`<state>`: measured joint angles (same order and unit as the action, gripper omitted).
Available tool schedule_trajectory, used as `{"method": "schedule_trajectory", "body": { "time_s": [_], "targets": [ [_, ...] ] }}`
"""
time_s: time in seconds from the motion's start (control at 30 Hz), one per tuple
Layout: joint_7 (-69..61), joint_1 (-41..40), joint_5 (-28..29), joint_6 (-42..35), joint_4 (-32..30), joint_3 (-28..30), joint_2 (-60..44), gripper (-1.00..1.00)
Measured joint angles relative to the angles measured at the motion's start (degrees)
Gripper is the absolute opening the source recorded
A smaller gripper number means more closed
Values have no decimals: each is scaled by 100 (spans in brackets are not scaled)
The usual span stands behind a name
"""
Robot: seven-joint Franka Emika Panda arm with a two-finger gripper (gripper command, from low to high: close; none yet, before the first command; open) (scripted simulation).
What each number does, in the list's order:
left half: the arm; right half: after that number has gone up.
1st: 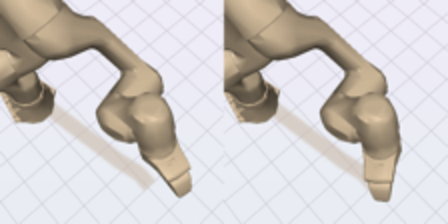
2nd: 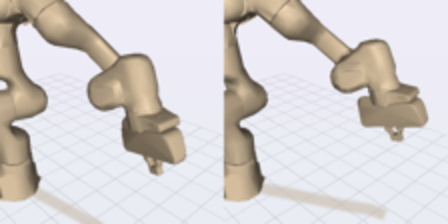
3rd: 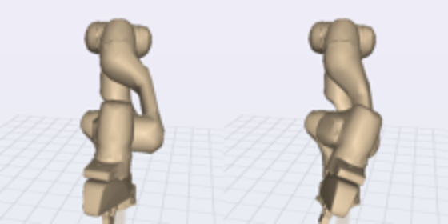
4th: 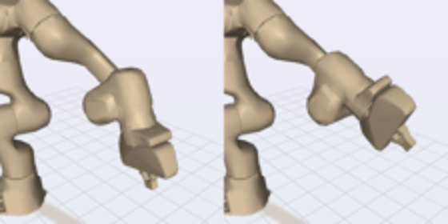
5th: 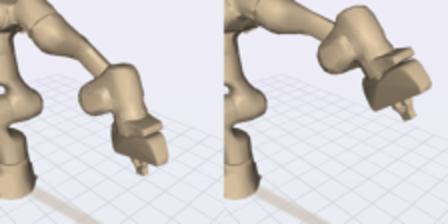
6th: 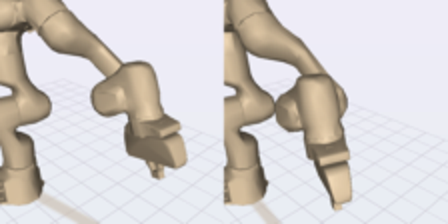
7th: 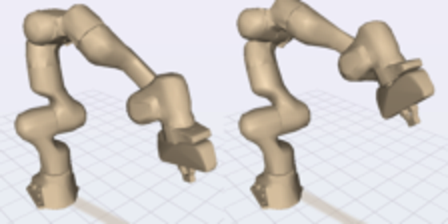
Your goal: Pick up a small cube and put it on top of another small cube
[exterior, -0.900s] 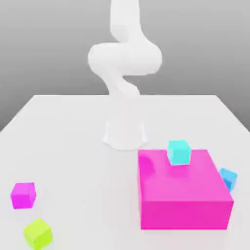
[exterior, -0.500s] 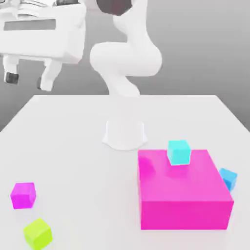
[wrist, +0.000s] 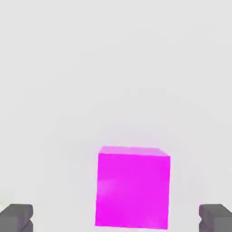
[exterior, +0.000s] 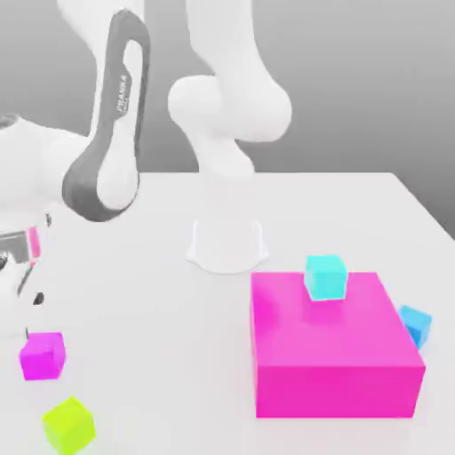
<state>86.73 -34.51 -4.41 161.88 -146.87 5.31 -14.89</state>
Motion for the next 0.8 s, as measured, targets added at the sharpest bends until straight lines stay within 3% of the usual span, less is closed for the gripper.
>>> {"method": "schedule_trajectory", "body": {
  "time_s": [0.07, 0.1, 0.33, 0.53, 0.8],
  "targets": [
    [-75, -98, -112, 332, 71, -112, -417, 0],
    [-101, -134, -144, 478, 105, -155, -602, -100],
    [-96, -153, -141, 513, 110, -174, -636, -100],
    [226, -40, 169, -342, -43, -49, 372, -100],
    [1987, 721, 291, -1068, 675, -212, 365, -100]
  ]
}}
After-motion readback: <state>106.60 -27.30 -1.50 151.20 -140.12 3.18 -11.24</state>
